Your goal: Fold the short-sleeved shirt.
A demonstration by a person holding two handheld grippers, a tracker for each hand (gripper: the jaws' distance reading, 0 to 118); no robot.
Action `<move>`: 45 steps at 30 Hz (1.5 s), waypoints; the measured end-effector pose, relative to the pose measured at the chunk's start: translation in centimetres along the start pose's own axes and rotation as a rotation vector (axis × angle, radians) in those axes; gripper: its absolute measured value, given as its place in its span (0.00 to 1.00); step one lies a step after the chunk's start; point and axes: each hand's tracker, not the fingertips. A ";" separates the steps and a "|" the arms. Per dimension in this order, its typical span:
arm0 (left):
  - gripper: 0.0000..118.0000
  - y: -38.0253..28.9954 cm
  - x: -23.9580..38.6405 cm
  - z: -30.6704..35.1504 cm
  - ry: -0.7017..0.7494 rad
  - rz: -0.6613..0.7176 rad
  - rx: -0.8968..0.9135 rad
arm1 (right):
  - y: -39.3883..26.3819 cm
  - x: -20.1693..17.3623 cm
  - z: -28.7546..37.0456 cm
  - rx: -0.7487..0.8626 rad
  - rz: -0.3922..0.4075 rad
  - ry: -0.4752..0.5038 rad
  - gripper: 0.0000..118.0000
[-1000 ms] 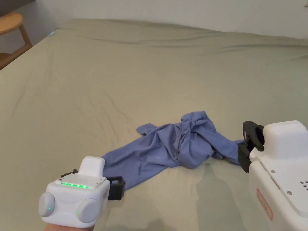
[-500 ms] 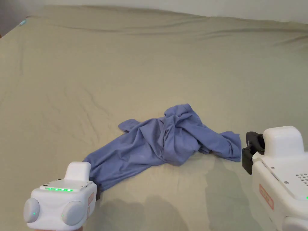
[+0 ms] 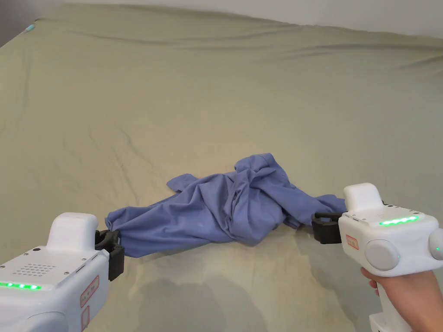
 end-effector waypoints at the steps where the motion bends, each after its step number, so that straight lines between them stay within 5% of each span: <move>1: 0.07 0.1 0.0 0.1 -0.002 -0.002 0.002 | -0.3 -0.1 -1.2 -0.013 0.022 0.004 0.92; 6: 0.07 -0.3 0.7 -0.7 0.011 -0.032 -0.007 | -0.8 -0.5 -4.8 -0.135 0.004 0.064 0.92; 8: 0.07 -0.5 0.7 -1.1 0.009 -0.027 -0.019 | -0.8 -0.4 -5.0 -0.125 -0.014 0.107 0.84; 10: 0.07 -0.8 0.7 -1.2 0.005 -0.017 -0.018 | -0.6 -0.5 -4.3 -0.090 -0.066 0.281 0.29; 11: 0.07 -0.8 0.7 -1.3 0.008 -0.015 -0.018 | -0.5 -1.0 -3.5 -0.066 -0.032 0.194 0.13; 13: 0.07 -0.7 0.6 -1.2 0.010 -0.014 -0.008 | -0.3 -1.3 -2.8 -0.062 0.047 0.160 0.13; 21: 0.07 3.8 -0.4 3.2 -0.004 0.041 0.189 | 1.4 3.7 7.9 0.155 -0.169 0.168 0.13; 30: 0.07 10.8 -1.9 12.2 0.023 0.051 0.503 | 4.2 7.1 23.9 0.499 -0.282 0.123 0.13; 45: 0.07 20.8 -3.8 20.1 0.012 0.088 0.737 | 10.6 9.0 36.0 0.761 -0.249 -0.038 0.13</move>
